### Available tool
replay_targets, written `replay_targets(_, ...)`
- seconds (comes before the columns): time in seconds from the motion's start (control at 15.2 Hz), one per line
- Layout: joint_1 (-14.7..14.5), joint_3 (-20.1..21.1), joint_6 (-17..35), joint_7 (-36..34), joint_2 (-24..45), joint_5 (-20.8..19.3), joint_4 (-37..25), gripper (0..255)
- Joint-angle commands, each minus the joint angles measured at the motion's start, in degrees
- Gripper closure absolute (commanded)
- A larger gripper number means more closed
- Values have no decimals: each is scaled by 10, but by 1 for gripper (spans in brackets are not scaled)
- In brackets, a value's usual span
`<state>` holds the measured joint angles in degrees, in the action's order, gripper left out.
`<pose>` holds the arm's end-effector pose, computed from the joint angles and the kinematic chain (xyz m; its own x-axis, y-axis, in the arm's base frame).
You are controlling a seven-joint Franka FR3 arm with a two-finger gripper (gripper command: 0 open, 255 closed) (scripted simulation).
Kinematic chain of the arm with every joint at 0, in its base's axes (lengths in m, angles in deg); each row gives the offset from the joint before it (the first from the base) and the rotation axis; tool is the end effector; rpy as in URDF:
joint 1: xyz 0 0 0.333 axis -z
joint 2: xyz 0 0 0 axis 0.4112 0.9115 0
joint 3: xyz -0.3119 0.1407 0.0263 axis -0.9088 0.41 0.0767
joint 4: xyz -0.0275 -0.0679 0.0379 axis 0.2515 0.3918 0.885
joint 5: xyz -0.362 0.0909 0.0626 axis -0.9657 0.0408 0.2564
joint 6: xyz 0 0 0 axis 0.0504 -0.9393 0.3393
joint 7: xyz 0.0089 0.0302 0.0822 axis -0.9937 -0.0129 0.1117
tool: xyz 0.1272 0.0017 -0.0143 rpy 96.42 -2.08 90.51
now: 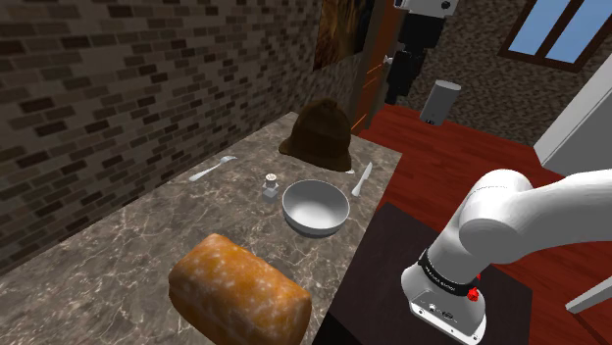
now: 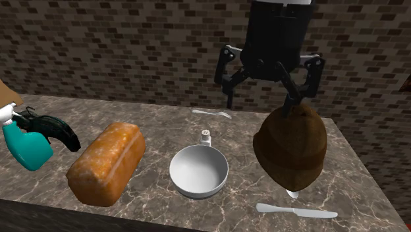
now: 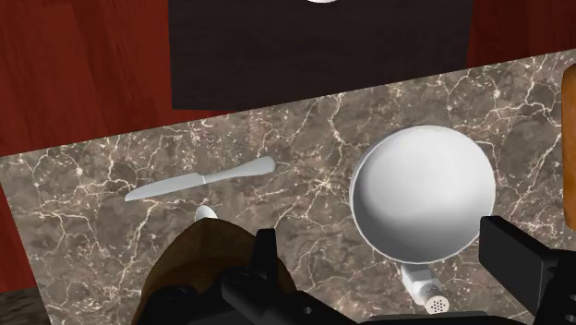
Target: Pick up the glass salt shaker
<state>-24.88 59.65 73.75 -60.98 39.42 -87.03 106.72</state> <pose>0.2531 -0.0172 0.6169 0.9949 0.0971 -0.0263 0.0961 -0.9947 -0.0370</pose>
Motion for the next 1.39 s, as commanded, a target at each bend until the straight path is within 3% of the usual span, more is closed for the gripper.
replay_targets(0.0, 0, 0, 0, 0, 0, 0, 0, 0)
replay_targets(0.66, -28, 52, 178, -36, 120, 30, 55, 0)
replay_targets(1.32, -50, 102, 339, -74, 298, 35, 33, 0)
